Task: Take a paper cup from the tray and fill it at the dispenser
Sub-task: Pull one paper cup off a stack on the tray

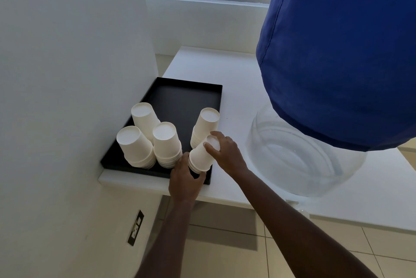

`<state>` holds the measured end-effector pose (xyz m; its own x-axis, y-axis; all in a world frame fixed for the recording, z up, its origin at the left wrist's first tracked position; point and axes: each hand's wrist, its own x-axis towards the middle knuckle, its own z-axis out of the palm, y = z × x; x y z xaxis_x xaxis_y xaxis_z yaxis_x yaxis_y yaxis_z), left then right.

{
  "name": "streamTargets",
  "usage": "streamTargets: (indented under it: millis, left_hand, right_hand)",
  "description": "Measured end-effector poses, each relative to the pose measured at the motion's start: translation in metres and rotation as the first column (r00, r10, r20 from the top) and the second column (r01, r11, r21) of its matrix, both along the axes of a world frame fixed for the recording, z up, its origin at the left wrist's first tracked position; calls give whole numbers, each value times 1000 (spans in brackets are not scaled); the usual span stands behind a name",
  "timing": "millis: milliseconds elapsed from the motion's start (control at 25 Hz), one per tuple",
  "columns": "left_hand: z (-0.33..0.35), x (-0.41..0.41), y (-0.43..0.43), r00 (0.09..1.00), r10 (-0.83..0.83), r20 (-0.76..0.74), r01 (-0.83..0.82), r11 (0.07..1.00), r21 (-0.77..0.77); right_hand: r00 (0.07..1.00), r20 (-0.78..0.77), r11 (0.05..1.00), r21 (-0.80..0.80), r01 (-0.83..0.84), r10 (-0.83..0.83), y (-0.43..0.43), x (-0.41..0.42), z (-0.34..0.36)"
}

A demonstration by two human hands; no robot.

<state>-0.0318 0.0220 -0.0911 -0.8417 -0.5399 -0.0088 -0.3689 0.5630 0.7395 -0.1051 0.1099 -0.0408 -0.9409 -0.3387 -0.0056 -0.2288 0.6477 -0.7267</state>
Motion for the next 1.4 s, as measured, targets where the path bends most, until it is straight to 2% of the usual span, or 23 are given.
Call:
streamTargets:
  millis: [120, 200, 280, 360, 480, 800, 1200, 1400]
  left_hand:
    - [0, 1, 0, 1000, -1, -7, 1, 1000, 14]
    - [1, -2, 0, 999, 23, -33, -20, 996, 89]
    - [3, -6, -1, 992, 72, -103, -38, 954, 299]
    - [6, -8, -2, 985, 102, -142, -15, 857, 514]
    - [6, -11, -3, 979, 132, -156, -1, 765, 644]
    - [5, -17, -8, 977, 155, -147, -13, 729, 684]
    - [4, -19, -9, 983, 146, -108, -38, 746, 664]
    - [8, -23, -14, 991, 130, 14, -111, 772, 625]
  right_hand:
    - [999, 30, 1000, -10, -15, 15, 2, -4, 1]
    - [999, 37, 1000, -26, -13, 14, 4, -4, 1]
    - [999, 40, 998, -56, 2, 1, 7, -5, 1]
    - [998, 58, 997, -80, 17, -13, 10, -6, 2]
    - [994, 109, 998, -58, -3, 9, 13, -7, 4]
    - [998, 35, 998, 7, -55, 55, 4, -6, 11]
    - [989, -88, 991, 62, -117, 122, 8, 5, 19]
    - [984, -114, 990, 26, -137, 139, 21, -11, 45]
